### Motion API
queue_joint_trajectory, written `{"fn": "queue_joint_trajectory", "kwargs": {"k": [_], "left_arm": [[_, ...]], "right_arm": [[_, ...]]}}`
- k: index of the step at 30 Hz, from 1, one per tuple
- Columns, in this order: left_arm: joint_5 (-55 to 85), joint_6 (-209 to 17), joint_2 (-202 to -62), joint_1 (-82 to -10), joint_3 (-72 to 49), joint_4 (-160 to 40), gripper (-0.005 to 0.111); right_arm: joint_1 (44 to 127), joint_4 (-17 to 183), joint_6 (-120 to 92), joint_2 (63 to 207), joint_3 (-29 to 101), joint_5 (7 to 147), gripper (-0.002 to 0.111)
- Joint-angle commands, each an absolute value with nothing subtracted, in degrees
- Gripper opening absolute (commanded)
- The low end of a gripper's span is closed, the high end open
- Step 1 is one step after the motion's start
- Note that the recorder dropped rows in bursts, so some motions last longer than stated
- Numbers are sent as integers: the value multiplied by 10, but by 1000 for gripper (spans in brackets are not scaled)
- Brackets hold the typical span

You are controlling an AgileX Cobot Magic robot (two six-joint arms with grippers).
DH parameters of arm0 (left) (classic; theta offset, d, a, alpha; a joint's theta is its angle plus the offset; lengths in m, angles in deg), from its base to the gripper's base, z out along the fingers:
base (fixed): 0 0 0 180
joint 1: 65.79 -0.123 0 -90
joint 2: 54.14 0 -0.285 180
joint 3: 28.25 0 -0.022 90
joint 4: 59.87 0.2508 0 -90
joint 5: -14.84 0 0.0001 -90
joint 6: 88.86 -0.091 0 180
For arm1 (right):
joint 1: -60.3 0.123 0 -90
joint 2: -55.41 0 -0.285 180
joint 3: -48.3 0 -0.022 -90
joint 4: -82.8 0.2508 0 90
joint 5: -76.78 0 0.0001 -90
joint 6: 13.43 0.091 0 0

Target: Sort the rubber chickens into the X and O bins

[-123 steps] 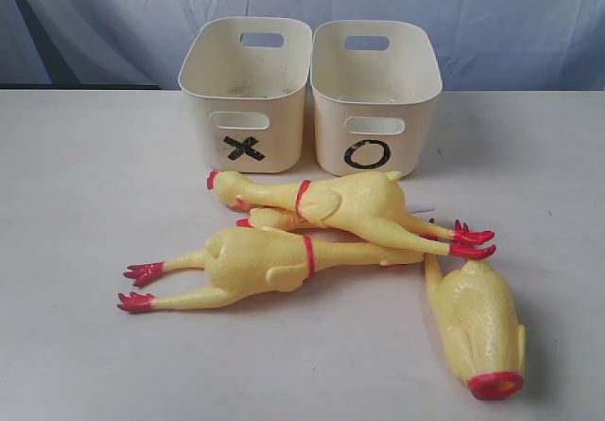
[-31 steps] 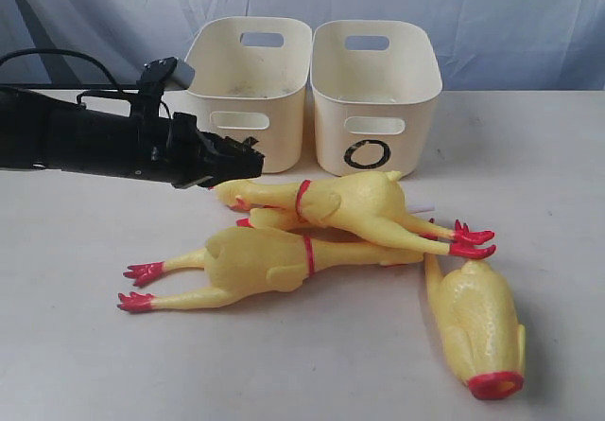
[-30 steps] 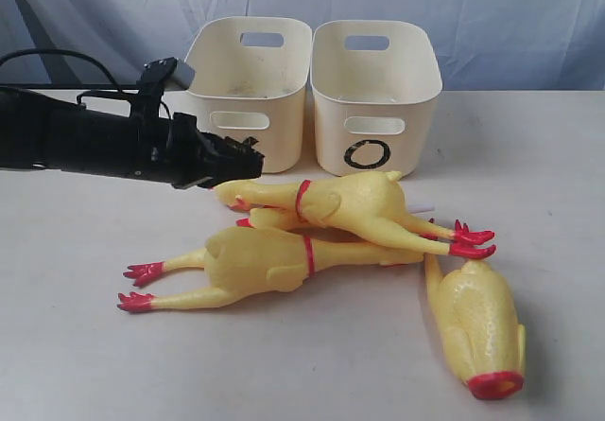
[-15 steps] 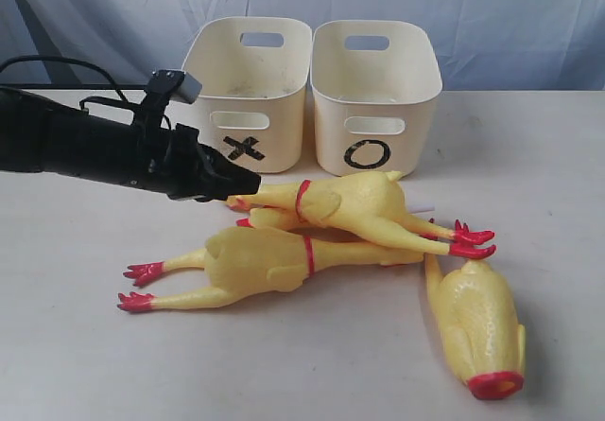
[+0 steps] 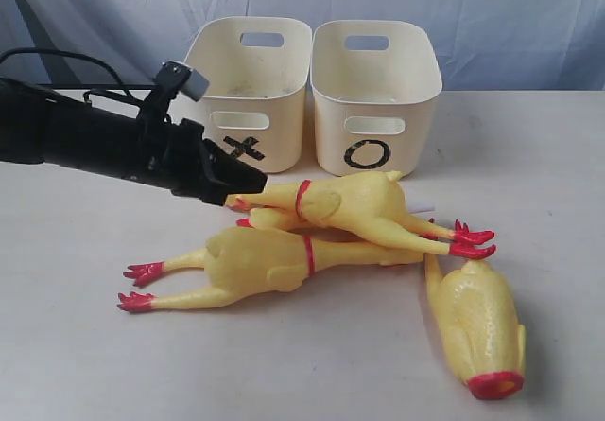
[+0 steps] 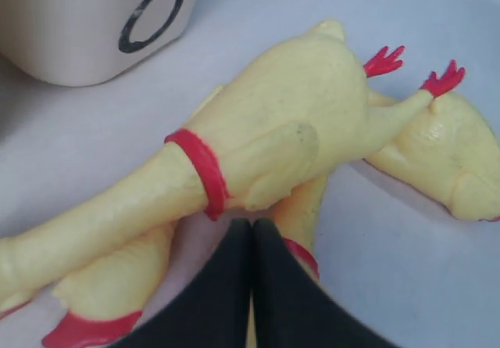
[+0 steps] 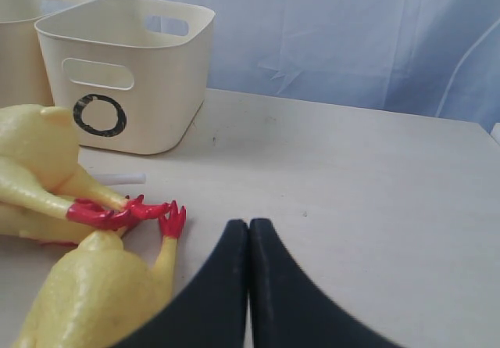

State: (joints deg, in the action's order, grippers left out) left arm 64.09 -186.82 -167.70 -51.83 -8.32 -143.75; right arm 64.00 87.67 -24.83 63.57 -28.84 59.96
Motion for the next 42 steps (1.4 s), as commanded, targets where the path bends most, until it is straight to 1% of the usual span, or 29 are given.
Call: {"fn": "queue_joint_trajectory", "kwargs": {"k": [1, 10, 16, 22, 30, 37, 42], "left_arm": [[676, -1870, -1675, -481, -88, -1428, 0], [633, -1868, -1674, -338, -98, -1311, 0], [578, -1868, -1674, -266, -98, -1278, 0], [539, -1868, -1674, -198, -98, -1283, 0], [410, -1868, -1674, -101, -98, -1326, 0], [317, -1868, -1674, -39, -98, -1379, 0], [265, -1868, -1674, -10, -98, -1393, 0]], "right_arm": [[638, 876, -249, 632, -289, 607, -1], [638, 876, -249, 632, -289, 607, -1], [638, 876, -249, 632, -289, 606, -1], [638, 876, -249, 632, -289, 606, -1], [638, 876, -249, 632, -289, 606, -1], [638, 876, -249, 632, -289, 607, -1], [638, 876, -249, 632, -289, 607, -1]]}}
